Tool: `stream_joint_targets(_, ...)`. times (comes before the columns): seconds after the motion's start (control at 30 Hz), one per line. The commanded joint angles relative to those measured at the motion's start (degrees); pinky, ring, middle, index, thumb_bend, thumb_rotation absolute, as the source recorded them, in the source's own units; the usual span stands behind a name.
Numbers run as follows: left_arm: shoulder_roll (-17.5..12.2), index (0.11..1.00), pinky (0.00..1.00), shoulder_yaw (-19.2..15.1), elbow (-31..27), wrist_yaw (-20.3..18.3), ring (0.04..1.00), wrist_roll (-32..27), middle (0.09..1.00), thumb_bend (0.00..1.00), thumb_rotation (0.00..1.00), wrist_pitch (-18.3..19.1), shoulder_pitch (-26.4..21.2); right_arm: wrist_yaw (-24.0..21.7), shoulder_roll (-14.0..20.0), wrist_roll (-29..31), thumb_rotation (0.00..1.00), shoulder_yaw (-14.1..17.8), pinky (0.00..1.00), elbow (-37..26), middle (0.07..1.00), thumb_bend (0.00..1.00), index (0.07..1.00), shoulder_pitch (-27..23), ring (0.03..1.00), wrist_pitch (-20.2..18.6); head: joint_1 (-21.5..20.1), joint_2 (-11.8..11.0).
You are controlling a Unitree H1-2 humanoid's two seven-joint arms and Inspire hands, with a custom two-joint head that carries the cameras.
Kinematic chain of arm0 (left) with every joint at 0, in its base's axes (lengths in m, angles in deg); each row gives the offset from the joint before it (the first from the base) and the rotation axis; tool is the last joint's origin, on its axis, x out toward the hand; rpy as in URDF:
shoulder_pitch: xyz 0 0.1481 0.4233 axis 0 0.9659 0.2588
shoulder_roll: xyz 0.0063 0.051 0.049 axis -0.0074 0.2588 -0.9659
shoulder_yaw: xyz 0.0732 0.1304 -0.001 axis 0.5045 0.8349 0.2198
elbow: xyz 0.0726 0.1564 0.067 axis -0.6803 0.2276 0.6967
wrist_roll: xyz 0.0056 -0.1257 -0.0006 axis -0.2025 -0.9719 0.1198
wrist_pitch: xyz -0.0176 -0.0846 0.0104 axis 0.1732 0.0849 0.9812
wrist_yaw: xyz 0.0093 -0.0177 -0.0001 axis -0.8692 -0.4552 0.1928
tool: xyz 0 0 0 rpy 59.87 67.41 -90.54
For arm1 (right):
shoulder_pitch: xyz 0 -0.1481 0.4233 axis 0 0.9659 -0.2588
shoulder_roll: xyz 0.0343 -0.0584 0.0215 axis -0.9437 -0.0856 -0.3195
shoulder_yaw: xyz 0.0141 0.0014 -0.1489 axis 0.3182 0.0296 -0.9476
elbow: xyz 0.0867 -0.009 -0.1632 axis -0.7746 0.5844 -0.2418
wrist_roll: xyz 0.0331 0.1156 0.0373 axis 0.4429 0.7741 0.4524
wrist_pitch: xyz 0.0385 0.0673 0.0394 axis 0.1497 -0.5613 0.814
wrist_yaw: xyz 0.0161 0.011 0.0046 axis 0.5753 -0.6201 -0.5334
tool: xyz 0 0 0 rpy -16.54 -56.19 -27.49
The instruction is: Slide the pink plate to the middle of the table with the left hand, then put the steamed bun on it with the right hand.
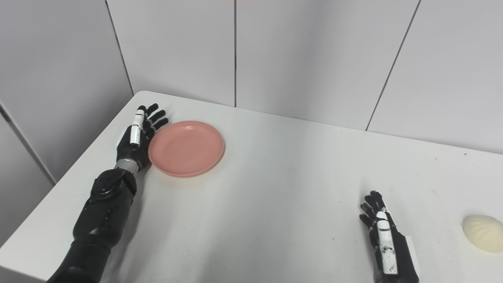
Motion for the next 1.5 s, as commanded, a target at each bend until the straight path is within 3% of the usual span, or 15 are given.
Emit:
stream_joint_targets(0.0, 1.0, 0.867, 0.85, 1.4, 0.6, -0.8, 0.871, 0.8, 0.873, 0.37, 1.00, 3.8, 1.0, 0.4, -0.2, -0.3, 1.00, -0.1, 0.93, -0.5, 0.933, 0.25, 0.927, 0.8, 0.922, 0.0, 0.0, 0.0)
stream_joint_targets(0.8, 6.7, 0.855, 0.85, 11.9, -4.6, -5.2, 0.868, 5.7, 0.871, 0.37, 1.00, 7.7, 2.6, 2.4, -2.1, -2.5, 1.00, -1.8, 0.94, -2.0, 0.932, 0.23, 0.936, 1.4, 0.925, -1.1, -6.4, 0.7)
stream_joint_targets(1.13, 9.1, 0.898, 0.93, 15.5, -9.3, -8.8, 0.912, 5.3, 0.912, 0.33, 1.00, 11.0, 4.8, 2.8, -2.7, -2.9, 1.00, -2.8, 0.95, -2.4, 0.936, 0.22, 0.945, 1.7, 0.929, -0.9, -10.4, 1.4)
stream_joint_targets(1.47, 9.4, 0.902, 0.91, 18.9, -5.0, -12.9, 0.902, 6.3, 0.910, 0.38, 1.00, 8.9, 5.4, 3.9, -3.3, -3.9, 1.00, -3.7, 0.95, -2.8, 0.941, 0.22, 0.951, 1.8, 0.932, -2.1, -14.2, 2.1)
